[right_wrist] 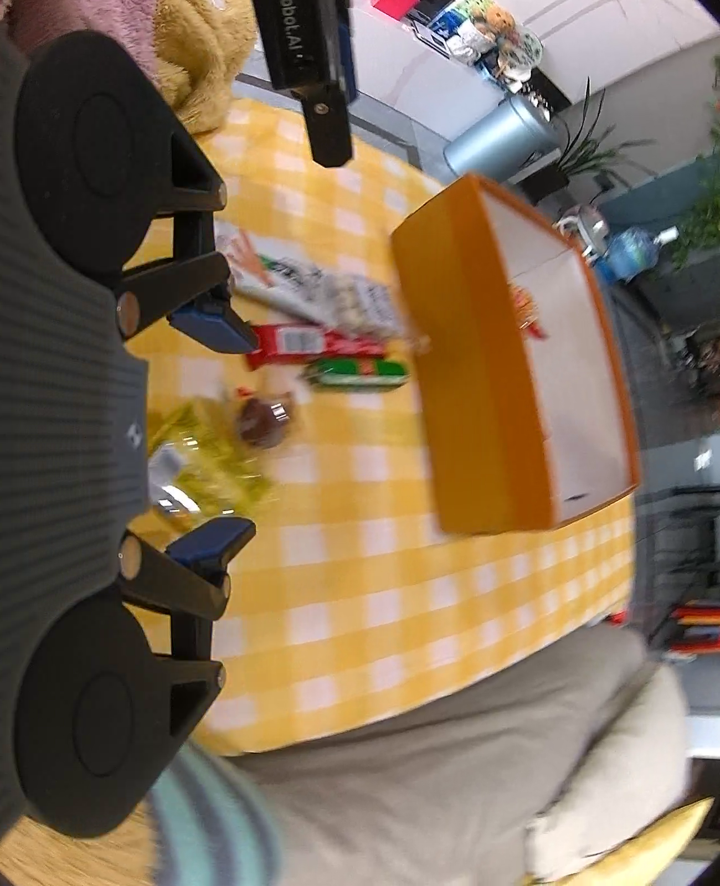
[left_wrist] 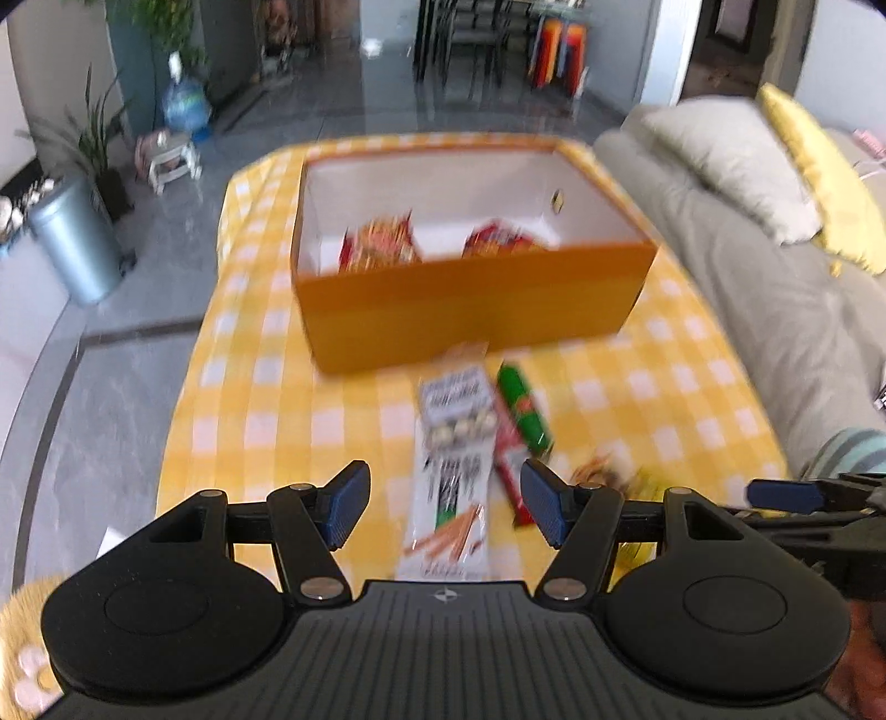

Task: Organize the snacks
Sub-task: 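Withdraw both tools from the box back toward the remaining snacks, then lower the left tool onto the spicy strip packet while the right tool approaches the yellow candy packet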

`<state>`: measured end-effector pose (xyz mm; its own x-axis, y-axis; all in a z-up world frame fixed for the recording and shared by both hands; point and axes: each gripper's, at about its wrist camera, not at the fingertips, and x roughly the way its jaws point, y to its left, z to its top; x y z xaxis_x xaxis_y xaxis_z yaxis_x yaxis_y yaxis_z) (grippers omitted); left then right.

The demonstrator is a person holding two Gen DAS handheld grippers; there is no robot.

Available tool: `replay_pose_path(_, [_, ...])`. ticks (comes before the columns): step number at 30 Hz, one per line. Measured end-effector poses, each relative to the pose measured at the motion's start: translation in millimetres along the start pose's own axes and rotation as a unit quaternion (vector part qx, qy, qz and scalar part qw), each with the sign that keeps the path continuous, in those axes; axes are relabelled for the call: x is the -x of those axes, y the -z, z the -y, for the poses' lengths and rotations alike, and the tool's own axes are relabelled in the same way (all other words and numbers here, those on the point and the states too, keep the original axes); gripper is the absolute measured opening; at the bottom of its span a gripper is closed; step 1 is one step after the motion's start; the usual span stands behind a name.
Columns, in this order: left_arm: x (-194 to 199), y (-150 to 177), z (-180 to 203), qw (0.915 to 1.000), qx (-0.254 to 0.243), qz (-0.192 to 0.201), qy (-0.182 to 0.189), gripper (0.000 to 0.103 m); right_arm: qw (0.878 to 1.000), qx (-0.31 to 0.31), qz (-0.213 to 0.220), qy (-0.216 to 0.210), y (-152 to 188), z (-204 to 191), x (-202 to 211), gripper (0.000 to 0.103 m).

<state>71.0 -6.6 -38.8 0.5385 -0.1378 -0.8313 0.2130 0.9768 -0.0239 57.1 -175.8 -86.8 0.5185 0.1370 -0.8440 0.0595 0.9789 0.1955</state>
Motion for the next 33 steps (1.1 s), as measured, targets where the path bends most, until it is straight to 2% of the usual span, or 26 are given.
replay_pose_path(3, [-8,4,-6,0.9997,0.014,-0.021,0.002,0.073,0.999,-0.027,-0.027,0.004,-1,8,-10,0.065])
replay_pose_path(7, [-24,5,-10,0.9984,0.025,-0.049,0.013,0.074,0.997,-0.048,-0.066,0.013,1,16,-28,0.072])
replay_pose_path(8, [-29,5,-10,0.998,0.025,-0.057,0.013,0.075,0.996,-0.047,-0.077,0.014,1,16,-33,0.077])
replay_pose_path(9, [-35,5,-10,0.9975,0.025,-0.065,0.012,0.075,0.995,-0.04,-0.091,0.014,0,15,-40,0.078])
replay_pose_path(12, [-49,6,-9,0.9958,0.022,-0.088,0.014,0.075,0.991,-0.014,-0.132,0.024,1,12,-59,0.079])
replay_pose_path(14, [-56,6,-8,0.9949,0.02,-0.098,0.018,0.075,0.987,-0.015,-0.154,0.045,3,13,-68,0.079])
replay_pose_path(15, [-60,7,-7,0.9943,0.019,-0.103,0.018,0.075,0.986,-0.024,-0.16,0.042,3,17,-71,0.079])
replay_pose_path(17, [-66,7,-6,0.9937,0.016,-0.109,0.018,0.075,0.985,-0.054,-0.162,0.025,3,25,-73,0.078])
replay_pose_path(20, [-74,7,-6,0.9928,0.018,-0.117,0.019,0.075,0.982,-0.098,-0.156,0.028,3,37,-76,0.071])
replay_pose_path(25, [-84,4,-7,0.9924,0.019,-0.12,0.015,0.075,0.978,-0.143,-0.151,0.031,0,42,-88,0.069])
replay_pose_path(28, [-87,3,-9,0.9921,0.023,-0.123,0.014,0.075,0.979,-0.138,-0.148,0.034,-4,34,-95,0.07])
replay_pose_path(33, [-92,2,-12,0.9913,0.028,-0.128,0.017,0.075,0.987,-0.072,-0.134,0.046,-10,12,-105,0.065])
